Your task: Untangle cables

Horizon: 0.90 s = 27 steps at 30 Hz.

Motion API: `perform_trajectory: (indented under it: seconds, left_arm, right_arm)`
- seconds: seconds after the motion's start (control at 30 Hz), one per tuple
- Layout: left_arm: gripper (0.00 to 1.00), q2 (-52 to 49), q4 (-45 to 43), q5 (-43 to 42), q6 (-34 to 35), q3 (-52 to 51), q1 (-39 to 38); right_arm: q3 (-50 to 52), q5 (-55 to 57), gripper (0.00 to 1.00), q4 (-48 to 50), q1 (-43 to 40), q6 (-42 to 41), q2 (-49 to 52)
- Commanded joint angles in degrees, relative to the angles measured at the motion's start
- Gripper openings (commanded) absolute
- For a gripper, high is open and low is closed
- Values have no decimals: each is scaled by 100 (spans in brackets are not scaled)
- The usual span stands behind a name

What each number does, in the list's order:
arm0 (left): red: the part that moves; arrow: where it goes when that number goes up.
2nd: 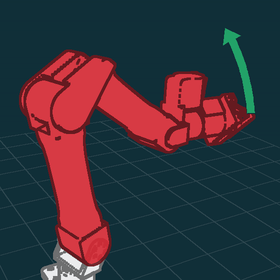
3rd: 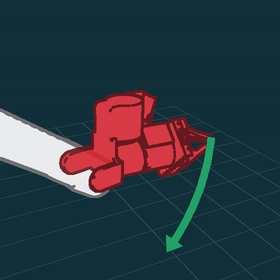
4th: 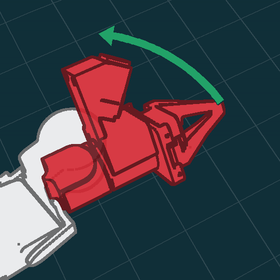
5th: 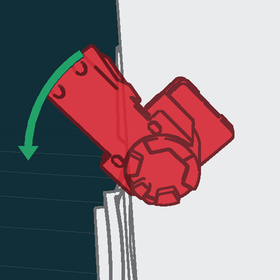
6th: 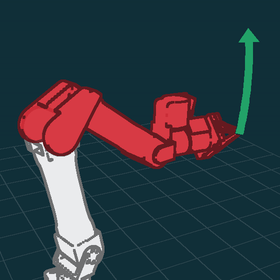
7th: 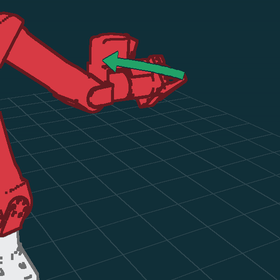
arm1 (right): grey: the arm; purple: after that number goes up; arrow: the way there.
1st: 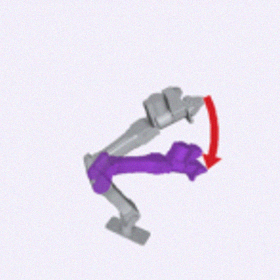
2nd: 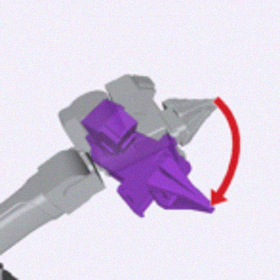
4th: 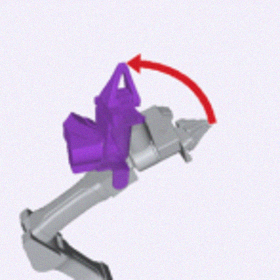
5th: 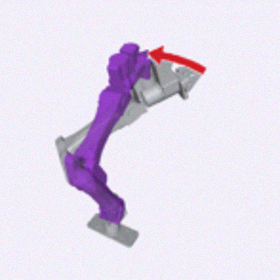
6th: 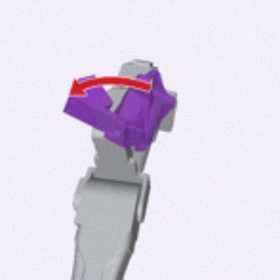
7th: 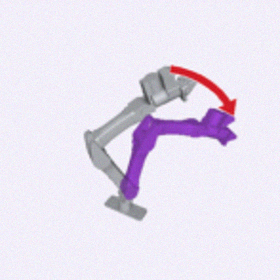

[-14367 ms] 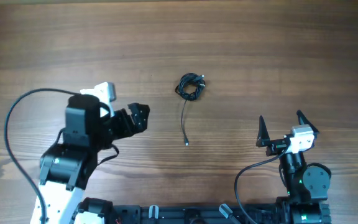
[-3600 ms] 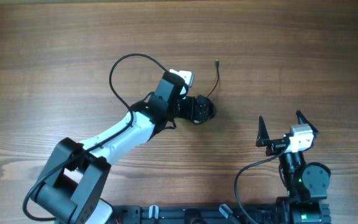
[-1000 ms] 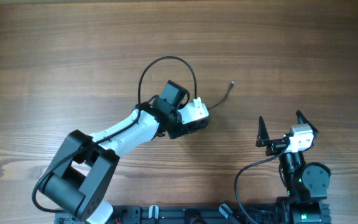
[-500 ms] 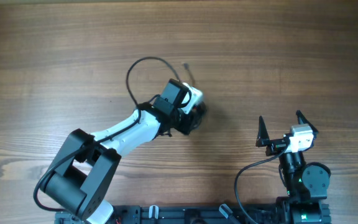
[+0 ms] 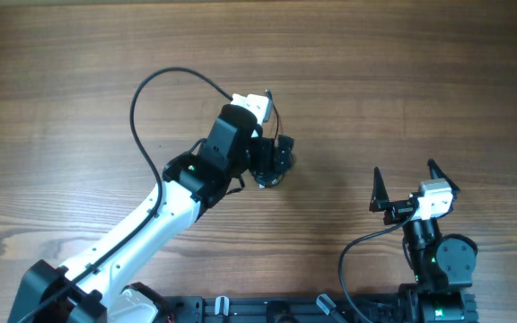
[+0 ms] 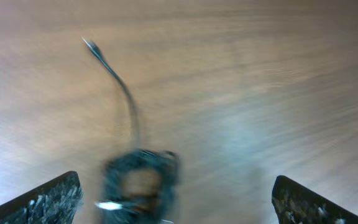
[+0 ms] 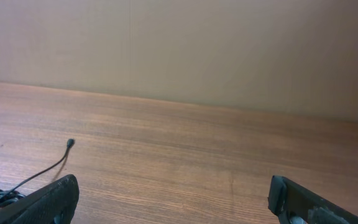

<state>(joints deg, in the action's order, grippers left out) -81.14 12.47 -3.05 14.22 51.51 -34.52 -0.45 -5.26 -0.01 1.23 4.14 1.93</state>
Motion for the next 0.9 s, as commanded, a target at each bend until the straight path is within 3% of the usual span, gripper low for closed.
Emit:
perform_trajectory:
  seconds: [0.0,0.13,0.2,0.33,0.43,0.6,0.77,0.87]
  left_arm:
    - [95,-337,61,693,-1635,-11,116]
    - [76,-911,-57,503,-2583,-11,260]
    - [73,-1228,-262,505,-2828,-11,321]
    - [65,-1744,-682,503,-2883,-11,450]
    - [49,-1950,-691,328,-2881,-11,476]
    - [55,-2129,-629,-514,-2881,-11,476]
    - [56,-2326,-584,-581,-2876,-11,476]
    - [47,-2441,-452,-699,-2833,-11,476]
  right_arm:
    - [13,74,100,17,-9,35,11]
    - [13,74,99,17,-9,35,13]
    - [13,74,100,17,-9,35,11]
    - [13,74,100,17,-9,37,13]
    - [13,76,99,17,-9,35,13]
    - [13,74,100,17,-9,35,11]
    - [13,74,99,17,-9,35,11]
    - [13,74,100,17,-9,35,13]
